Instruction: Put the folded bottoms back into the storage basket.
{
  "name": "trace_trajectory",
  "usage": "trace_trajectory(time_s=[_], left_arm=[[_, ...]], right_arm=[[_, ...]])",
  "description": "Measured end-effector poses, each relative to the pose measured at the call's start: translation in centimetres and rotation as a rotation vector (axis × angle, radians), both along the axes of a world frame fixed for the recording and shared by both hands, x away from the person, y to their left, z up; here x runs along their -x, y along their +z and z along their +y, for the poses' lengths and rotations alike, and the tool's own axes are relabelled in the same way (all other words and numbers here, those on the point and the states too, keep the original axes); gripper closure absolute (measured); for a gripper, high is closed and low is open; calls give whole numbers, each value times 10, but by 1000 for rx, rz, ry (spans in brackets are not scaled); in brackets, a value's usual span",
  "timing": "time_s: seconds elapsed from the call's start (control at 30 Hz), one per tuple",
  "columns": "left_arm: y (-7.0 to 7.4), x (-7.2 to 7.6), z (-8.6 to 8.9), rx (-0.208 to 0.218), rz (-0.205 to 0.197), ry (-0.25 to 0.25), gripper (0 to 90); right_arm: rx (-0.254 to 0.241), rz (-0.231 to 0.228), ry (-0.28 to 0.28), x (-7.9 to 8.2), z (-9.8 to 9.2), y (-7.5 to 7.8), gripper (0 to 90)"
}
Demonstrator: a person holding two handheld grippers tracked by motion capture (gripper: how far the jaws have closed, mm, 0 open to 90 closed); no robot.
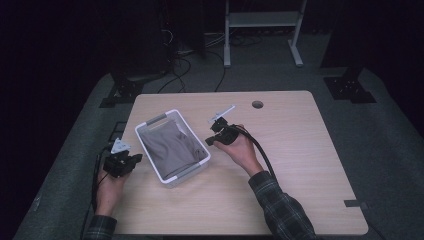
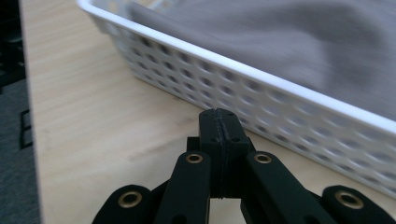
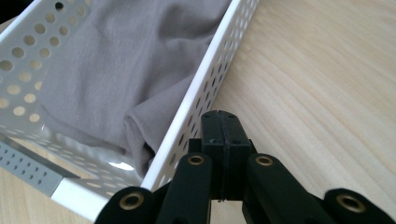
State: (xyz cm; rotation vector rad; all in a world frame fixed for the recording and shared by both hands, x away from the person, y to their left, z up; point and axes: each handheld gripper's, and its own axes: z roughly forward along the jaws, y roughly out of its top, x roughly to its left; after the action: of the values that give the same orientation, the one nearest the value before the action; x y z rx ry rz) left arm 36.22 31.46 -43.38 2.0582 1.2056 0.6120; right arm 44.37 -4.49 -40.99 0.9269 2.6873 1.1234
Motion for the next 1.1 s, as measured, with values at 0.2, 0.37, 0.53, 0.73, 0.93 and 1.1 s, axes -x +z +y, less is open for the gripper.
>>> trace_trajectory(time_s=[0.2, 0.37, 0.53, 0.73, 0.93, 1.1], left_arm=[[-2, -27, 7, 29, 9, 45, 900], [-2, -42, 5, 35, -1, 54, 900], [-3, -49, 7, 44, 0, 70, 899], [-4, -53, 6, 78, -6, 67, 899], [-7, -56, 2, 103, -3, 56, 900], [-8, -58, -4, 120, 3, 37, 899]], right_arm=[[0, 4, 15, 2, -1, -5, 895], [-5, 13, 28, 4, -2, -8, 895], [-5, 20, 48, 6, -2, -11, 896], [-3, 25, 68, 10, -1, -12, 896], [-7, 27, 79, 15, -3, -15, 896], [-3, 19, 95, 22, -6, -15, 896]])
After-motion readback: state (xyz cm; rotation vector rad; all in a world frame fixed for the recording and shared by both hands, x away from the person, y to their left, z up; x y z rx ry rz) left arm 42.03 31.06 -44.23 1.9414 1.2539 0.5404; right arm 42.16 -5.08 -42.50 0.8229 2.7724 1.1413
